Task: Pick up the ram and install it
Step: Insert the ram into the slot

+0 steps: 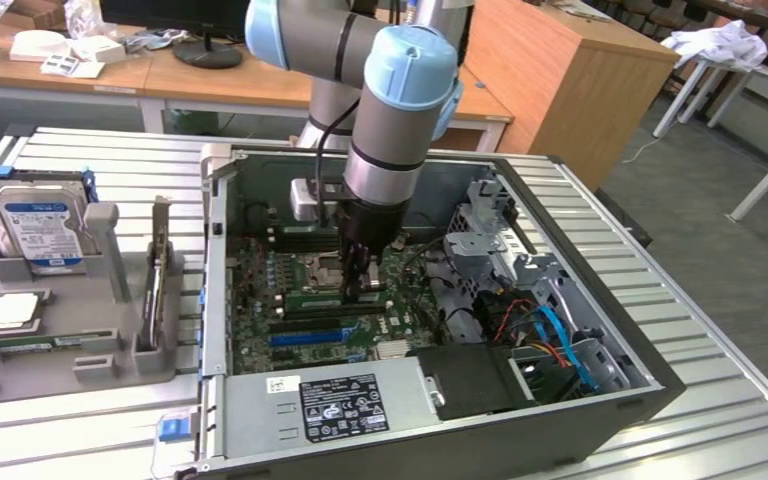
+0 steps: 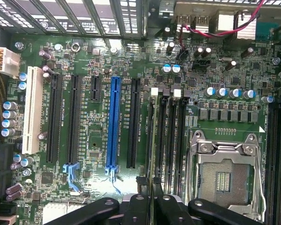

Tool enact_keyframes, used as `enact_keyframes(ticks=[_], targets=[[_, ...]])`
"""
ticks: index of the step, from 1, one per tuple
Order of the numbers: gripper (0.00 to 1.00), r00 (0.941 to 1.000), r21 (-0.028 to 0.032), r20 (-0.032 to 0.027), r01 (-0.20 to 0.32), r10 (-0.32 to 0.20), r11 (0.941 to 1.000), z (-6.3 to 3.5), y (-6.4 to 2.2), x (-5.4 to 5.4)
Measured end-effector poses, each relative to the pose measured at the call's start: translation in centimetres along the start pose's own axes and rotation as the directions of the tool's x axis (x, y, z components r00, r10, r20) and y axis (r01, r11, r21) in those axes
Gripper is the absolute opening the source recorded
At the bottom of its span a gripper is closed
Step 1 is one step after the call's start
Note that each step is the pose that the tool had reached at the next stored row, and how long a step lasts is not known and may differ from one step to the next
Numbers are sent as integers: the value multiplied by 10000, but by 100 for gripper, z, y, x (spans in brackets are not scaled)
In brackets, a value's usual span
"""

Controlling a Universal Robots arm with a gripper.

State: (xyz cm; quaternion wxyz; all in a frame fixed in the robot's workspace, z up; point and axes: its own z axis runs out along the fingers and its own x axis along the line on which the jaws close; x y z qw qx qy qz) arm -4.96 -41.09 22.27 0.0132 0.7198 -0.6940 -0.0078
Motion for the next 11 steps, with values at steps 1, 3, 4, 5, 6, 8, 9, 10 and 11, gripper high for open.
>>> enact_keyframes(ticks=[1,3,4,5,6,8,9,10,11], targets=[[13,10000,1,1,0,0,10000,0,0,0],[13,10000,2,4,0,0,10000,-1,0,0],[13,10000,4,7,0,0,10000,-4,0,-1],[13,10000,6,14,-1,1,10000,-9,0,-1],[13,10000,8,14,0,0,10000,-13,-1,-2],[13,10000,3,5,-1,1,10000,-17,0,-1],[13,10000,2,3,0,0,10000,-17,1,0],[13,10000,2,3,-1,1,10000,-18,1,0],[13,10000,2,3,-1,1,10000,-18,1,2]])
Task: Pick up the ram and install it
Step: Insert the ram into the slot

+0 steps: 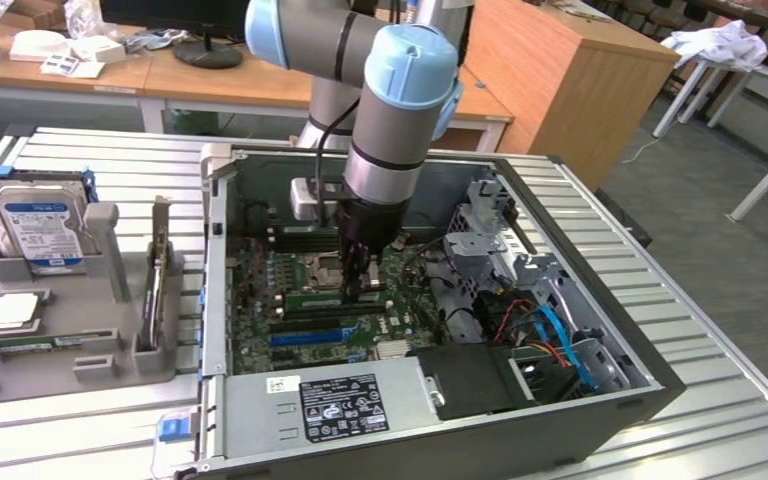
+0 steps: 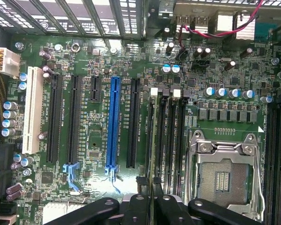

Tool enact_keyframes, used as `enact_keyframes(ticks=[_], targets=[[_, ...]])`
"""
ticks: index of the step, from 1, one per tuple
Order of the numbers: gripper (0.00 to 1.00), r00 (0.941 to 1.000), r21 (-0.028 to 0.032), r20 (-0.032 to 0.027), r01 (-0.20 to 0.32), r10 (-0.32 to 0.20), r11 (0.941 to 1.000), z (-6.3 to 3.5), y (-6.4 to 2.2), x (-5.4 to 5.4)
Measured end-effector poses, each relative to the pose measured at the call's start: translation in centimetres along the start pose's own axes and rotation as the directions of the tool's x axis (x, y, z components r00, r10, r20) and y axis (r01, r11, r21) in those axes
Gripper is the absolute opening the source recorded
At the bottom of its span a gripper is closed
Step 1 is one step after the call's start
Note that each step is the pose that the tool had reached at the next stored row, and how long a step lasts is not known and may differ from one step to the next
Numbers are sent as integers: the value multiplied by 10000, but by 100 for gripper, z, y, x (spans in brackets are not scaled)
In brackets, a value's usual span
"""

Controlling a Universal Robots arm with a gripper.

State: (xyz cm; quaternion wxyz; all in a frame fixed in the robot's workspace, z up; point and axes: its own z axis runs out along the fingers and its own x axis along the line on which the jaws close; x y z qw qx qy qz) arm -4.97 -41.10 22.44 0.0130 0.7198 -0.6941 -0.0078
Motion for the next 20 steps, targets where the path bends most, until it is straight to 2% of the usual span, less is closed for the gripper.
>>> enact_keyframes(ticks=[20], targets=[[13,10000,-1,0,0,0,10000,0,-2,1]])
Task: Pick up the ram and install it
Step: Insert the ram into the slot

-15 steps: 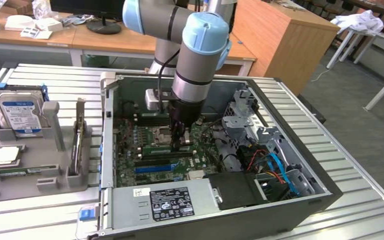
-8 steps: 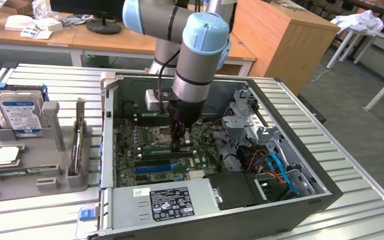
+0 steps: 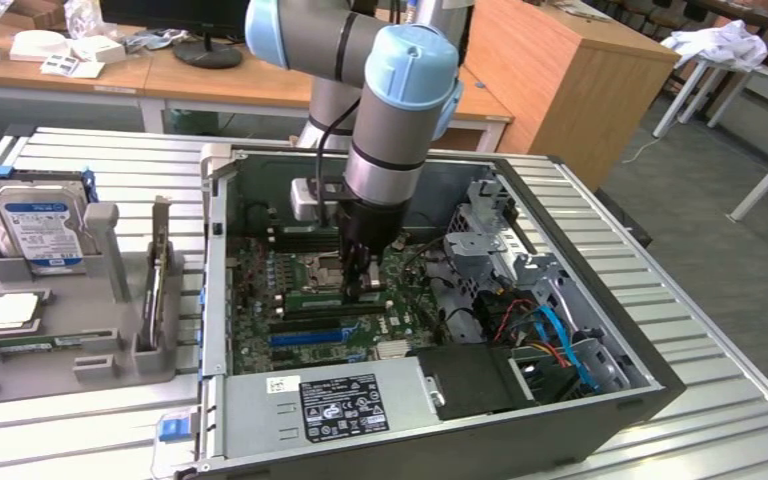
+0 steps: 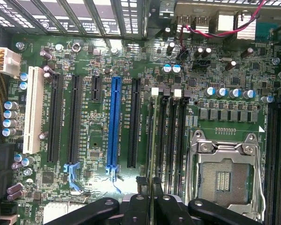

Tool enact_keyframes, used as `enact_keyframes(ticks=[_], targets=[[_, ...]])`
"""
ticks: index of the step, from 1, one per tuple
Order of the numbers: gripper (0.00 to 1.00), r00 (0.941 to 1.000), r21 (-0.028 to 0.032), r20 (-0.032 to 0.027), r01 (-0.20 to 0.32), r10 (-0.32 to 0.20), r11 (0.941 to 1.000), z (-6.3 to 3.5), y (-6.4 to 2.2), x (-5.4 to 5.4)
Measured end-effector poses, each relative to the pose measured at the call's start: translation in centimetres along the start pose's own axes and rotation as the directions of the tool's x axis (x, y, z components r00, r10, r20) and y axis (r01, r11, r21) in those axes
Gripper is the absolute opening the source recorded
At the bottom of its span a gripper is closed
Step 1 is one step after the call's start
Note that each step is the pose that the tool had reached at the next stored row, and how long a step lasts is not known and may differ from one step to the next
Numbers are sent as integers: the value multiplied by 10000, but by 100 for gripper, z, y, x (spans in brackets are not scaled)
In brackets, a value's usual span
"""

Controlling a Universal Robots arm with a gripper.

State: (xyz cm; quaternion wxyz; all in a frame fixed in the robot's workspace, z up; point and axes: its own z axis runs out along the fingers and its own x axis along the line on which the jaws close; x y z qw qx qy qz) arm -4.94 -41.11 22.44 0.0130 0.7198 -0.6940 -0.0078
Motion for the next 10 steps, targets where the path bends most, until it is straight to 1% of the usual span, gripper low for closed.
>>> enact_keyframes(ticks=[10], targets=[[13,10000,1,1,17,-17,10000,0,-2,-12]])
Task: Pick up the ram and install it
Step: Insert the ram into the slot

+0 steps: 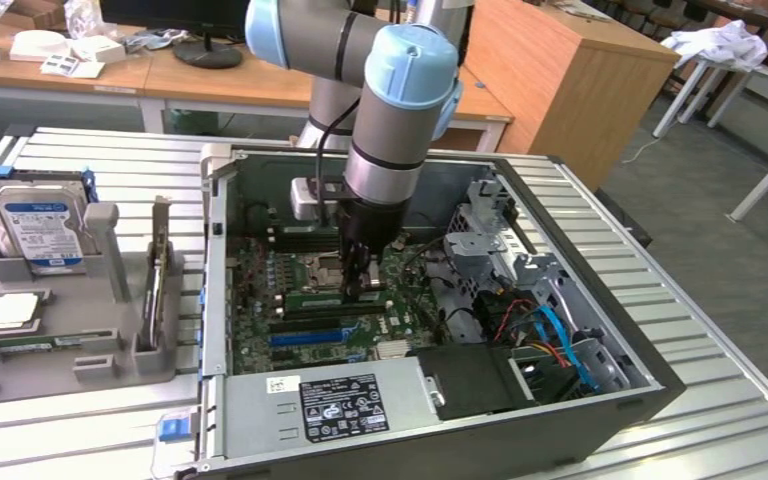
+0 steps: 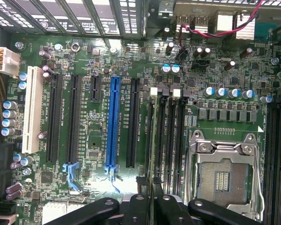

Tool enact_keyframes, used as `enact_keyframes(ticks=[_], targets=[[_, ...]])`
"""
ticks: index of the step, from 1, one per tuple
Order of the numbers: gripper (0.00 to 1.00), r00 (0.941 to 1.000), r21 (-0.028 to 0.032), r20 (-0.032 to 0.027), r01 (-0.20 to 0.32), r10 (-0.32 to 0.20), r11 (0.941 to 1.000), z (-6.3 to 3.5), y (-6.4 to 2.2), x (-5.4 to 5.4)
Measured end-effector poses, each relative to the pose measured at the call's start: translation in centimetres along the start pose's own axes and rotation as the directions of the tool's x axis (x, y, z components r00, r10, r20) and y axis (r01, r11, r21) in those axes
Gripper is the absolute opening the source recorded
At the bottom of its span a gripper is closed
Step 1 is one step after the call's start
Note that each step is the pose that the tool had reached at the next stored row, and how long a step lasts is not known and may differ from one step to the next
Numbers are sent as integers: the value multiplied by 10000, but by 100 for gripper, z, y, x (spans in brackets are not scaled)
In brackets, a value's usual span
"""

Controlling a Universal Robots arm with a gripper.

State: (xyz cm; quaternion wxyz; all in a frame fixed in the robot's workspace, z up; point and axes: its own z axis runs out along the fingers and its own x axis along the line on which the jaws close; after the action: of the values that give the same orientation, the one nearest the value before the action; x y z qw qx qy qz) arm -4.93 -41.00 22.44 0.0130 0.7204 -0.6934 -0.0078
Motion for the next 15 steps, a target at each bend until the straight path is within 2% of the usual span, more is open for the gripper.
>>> enact_keyframes(ticks=[15], targets=[[13,10000,1,-3,79,-79,10000,0,0,-1]])
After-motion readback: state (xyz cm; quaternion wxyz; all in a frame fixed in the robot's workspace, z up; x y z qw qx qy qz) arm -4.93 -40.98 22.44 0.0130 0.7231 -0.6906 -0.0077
